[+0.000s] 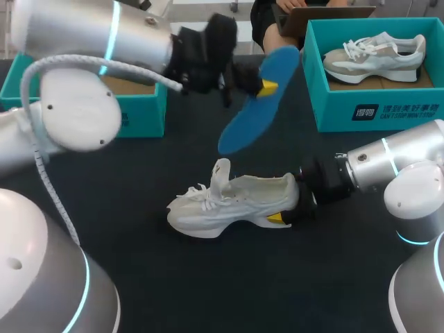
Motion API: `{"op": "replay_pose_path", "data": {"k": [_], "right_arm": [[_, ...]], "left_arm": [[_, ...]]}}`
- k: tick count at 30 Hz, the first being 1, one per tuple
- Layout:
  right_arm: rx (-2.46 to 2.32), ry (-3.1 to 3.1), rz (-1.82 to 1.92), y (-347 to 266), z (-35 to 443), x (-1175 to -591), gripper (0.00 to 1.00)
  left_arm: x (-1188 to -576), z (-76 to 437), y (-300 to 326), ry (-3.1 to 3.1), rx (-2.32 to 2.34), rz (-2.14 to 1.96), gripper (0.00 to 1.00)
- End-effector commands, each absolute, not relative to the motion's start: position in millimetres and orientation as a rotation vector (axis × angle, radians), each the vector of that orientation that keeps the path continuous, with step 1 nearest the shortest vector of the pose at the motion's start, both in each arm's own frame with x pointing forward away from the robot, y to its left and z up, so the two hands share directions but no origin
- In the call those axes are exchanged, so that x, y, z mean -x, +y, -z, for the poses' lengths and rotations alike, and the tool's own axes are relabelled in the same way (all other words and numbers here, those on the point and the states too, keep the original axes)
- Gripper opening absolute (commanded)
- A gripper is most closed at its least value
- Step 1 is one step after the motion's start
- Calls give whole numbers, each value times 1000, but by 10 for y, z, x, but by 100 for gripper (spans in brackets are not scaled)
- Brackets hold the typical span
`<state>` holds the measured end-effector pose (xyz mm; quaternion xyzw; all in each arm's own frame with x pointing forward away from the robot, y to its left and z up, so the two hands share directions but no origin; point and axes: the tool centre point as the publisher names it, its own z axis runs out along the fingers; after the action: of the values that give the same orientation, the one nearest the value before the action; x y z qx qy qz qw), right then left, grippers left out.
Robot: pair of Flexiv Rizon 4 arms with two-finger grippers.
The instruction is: Take the shoe out of the shoebox, open the shoe tongue, remove and reinsert the insole, then place the shoe into the shoebox
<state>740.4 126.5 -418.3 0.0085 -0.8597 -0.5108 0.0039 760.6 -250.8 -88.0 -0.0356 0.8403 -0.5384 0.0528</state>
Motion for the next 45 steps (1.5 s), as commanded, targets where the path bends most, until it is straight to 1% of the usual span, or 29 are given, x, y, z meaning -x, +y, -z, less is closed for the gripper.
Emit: {"op": "replay_pose_path", "data": {"k": [1, 23, 24, 32, 41, 45], "right_arm": [[-25, -2697, 1596, 1286, 4247, -7419, 0], [-25, -2697, 1596, 1286, 4247, -7419, 0], [-25, -2697, 1596, 1286, 4247, -7419, 0], [-25, -2697, 1596, 1286, 4247, -7419, 0], [-25, -2697, 1596, 1286, 4247, -7419, 0], [-25, -2697, 1596, 1286, 4247, -7419, 0]], "left_arm": [[-7538, 827, -2254, 2539, 99, 1664, 0], [-7538, 827, -2254, 2539, 99, 1664, 0], [-7529, 809, -2232, 2561, 164, 1690, 0], [-7586, 432, -2147, 2605, 385, 1795, 0], [-7495, -132, -2230, 2488, 626, 2187, 0], [-7374, -340, -2295, 2566, 730, 2250, 0]]}}
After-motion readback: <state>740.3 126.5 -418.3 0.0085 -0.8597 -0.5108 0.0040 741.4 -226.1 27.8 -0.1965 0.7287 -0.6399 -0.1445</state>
